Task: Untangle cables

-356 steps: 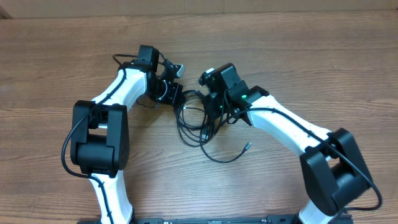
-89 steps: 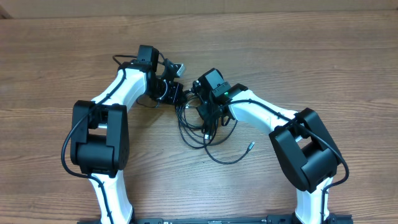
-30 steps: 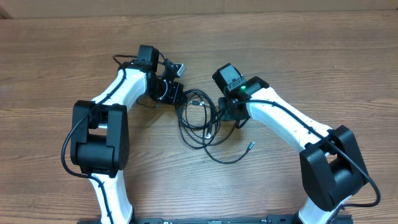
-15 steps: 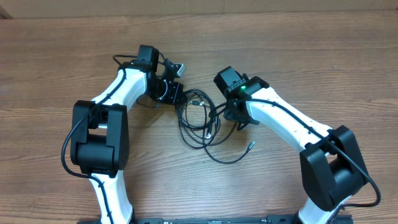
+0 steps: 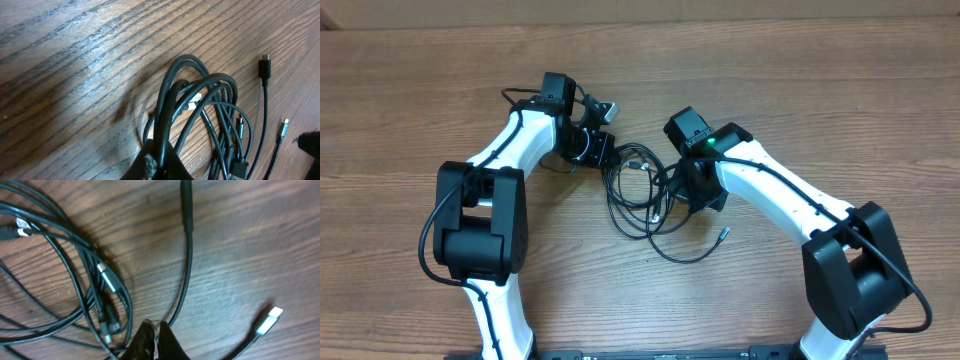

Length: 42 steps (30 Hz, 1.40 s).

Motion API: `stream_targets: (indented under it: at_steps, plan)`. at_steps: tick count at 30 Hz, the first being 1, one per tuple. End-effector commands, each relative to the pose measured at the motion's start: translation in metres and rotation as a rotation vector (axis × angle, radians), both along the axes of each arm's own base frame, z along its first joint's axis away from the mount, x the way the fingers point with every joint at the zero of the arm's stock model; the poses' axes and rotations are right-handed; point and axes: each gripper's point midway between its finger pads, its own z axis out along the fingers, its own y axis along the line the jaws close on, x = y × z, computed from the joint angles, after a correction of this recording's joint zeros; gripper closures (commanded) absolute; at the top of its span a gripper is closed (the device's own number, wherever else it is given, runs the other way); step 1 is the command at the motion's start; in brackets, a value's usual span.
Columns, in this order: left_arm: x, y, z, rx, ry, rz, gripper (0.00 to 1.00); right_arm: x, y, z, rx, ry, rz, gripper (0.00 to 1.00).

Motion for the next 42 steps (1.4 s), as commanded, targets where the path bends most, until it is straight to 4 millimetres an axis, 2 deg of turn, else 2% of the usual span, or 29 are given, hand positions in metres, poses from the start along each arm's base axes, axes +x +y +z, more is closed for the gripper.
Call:
stream_targets:
  at_steps: [1,7,8,9,27,30,34,38,40,42]
  plan:
    - [0.003,-0.002,0.001,-0.024,-0.01,-0.014,0.94,-0.005,0.006,0.011,0.043,0.024,-0.094,0.96]
    - [0.003,-0.002,0.001,-0.024,-0.01,-0.014,0.94,-0.024,-0.006,0.01,-0.006,0.117,-0.241,0.96]
    - [0.003,-0.002,0.001,-0.024,-0.01,-0.014,0.94,-0.024,-0.006,0.01,-0.007,0.117,-0.253,0.1]
    - [0.003,-0.002,0.001,-0.024,-0.01,-0.014,0.94,-0.024,-0.006,0.01,-0.007,0.117,-0.253,0.0]
    - [0.003,-0.002,0.001,-0.024,-0.01,-0.014,0.94,-0.014,-0.002,0.01,0.013,0.078,-0.253,0.0]
    - [0.003,-0.002,0.001,-0.024,-0.011,-0.013,0.94,-0.005,-0.008,0.009,-0.022,0.023,-0.22,0.0]
    - [0.004,-0.001,0.001,-0.017,-0.011,-0.012,0.93,0.012,-0.029,0.011,-0.133,-0.08,-0.216,0.0]
    - [0.005,0.002,-0.002,0.006,-0.014,-0.007,0.91,0.024,-0.03,0.013,-0.142,-0.14,-0.224,0.01]
    - [0.005,0.003,-0.002,0.012,-0.014,-0.005,0.85,0.033,-0.031,0.015,-0.153,-0.181,-0.231,0.0]
    - [0.004,0.003,-0.002,0.012,-0.012,-0.005,0.6,0.043,-0.035,0.018,-0.177,-0.236,-0.241,0.0]
